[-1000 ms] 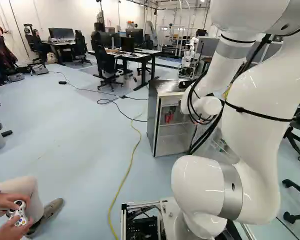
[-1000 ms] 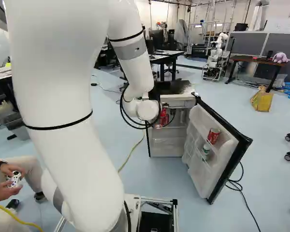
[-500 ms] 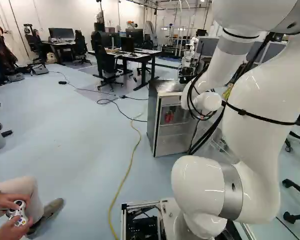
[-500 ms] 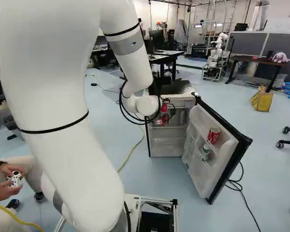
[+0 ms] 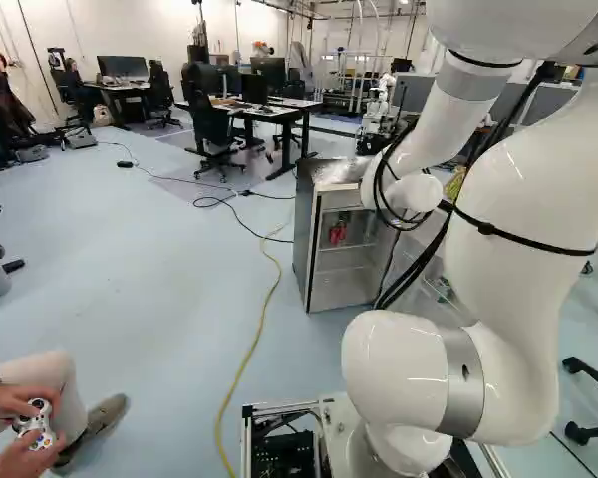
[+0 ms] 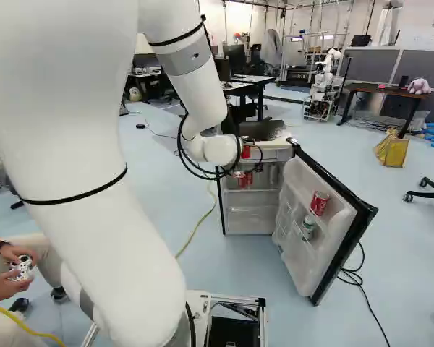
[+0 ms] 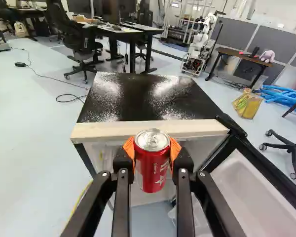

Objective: Grab a drink from the fridge

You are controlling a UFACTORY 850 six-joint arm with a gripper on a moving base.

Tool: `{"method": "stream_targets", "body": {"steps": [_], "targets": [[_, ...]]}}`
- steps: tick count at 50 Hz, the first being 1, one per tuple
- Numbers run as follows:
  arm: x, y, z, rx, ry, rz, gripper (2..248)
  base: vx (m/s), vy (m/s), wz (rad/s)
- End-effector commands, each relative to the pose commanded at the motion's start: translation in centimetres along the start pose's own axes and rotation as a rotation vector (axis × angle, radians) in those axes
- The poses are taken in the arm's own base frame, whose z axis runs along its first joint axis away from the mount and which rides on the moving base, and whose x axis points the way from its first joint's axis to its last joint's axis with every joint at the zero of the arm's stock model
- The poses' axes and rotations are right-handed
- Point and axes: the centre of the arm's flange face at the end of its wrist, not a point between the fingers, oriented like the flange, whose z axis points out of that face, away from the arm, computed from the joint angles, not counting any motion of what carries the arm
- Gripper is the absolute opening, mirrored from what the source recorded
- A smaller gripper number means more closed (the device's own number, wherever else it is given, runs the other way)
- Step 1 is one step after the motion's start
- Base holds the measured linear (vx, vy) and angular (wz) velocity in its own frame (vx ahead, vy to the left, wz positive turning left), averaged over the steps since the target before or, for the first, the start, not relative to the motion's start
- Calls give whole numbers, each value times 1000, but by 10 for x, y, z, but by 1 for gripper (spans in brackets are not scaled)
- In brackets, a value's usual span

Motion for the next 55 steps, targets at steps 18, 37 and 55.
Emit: {"method": "stream_targets", "body": {"steps": [18, 37, 55], "targets": [[22, 2, 5, -1, 44, -11, 89, 0, 0, 0], [35, 2, 18, 3, 66, -19, 89, 0, 0, 0], [41, 2, 35, 11, 71, -22, 89, 0, 0, 0]]}}
